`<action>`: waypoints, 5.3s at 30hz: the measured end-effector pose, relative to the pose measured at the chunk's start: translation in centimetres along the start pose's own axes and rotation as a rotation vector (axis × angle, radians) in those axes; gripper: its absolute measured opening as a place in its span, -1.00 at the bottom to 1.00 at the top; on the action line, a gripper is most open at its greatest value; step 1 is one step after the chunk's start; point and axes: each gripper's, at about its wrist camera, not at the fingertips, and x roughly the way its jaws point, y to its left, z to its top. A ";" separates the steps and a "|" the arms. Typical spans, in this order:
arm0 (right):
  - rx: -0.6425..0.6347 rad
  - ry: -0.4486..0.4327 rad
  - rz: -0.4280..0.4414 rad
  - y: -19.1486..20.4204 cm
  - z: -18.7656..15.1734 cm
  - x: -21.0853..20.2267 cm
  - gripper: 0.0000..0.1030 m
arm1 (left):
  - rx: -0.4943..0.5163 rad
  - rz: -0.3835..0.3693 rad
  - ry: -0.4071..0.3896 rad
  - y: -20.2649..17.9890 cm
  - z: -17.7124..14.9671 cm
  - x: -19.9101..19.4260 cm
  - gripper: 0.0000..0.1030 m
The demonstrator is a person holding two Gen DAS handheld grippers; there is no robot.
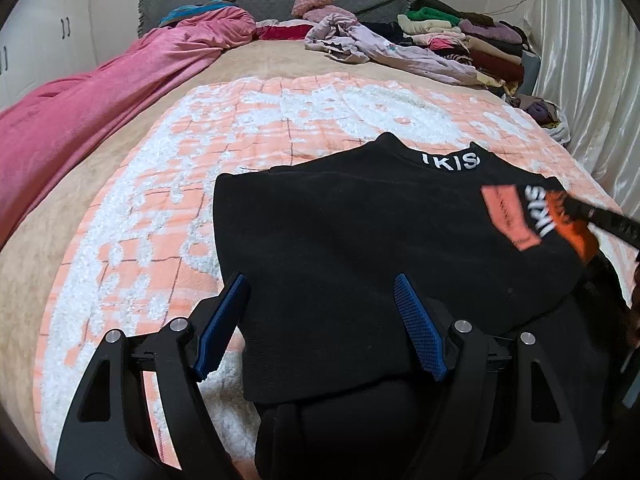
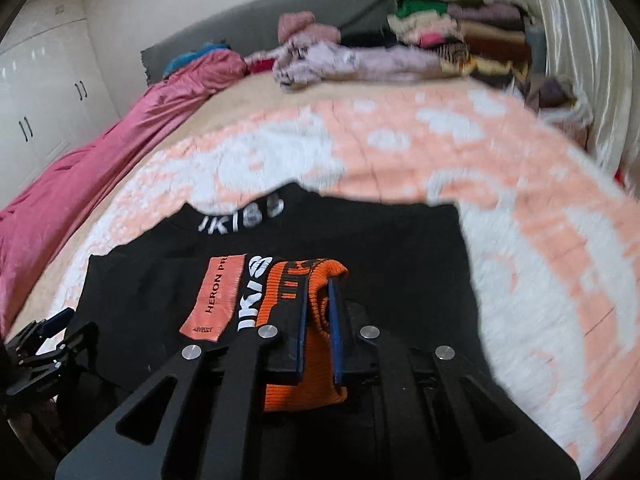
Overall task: Fold small clothes
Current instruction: 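Grasp the orange cuff with the right tool and straighten it on the body, then open the right tool and release the cuff on the sweatshirt, then move both open tools back along the sweatshirt to its hem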
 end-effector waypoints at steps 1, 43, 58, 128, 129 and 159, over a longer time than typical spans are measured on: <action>-0.024 -0.011 -0.031 0.2 0.3 -0.1 -0.84 | 0.006 -0.002 0.000 -0.1 0.0 0.0 0.32; -0.179 0.036 0.027 5.1 -4.2 -2.0 -0.38 | 0.191 0.002 0.049 -4.7 -2.0 0.0 0.36; -0.096 0.122 -0.007 2.9 -5.1 -0.1 -0.11 | 0.186 -0.020 0.058 -4.4 -2.2 -0.5 0.37; 0.000 0.019 -0.002 -5.1 -11.2 -15.7 0.67 | -0.196 -0.116 0.025 4.5 -11.5 -12.8 0.81; 0.001 0.024 -0.002 -5.3 -11.4 -15.8 0.67 | -0.194 -0.114 0.029 4.4 -11.6 -12.8 0.81; 0.006 0.123 0.025 -7.3 -16.5 -16.2 0.67 | -0.068 -0.049 0.198 1.1 -15.1 -12.2 0.81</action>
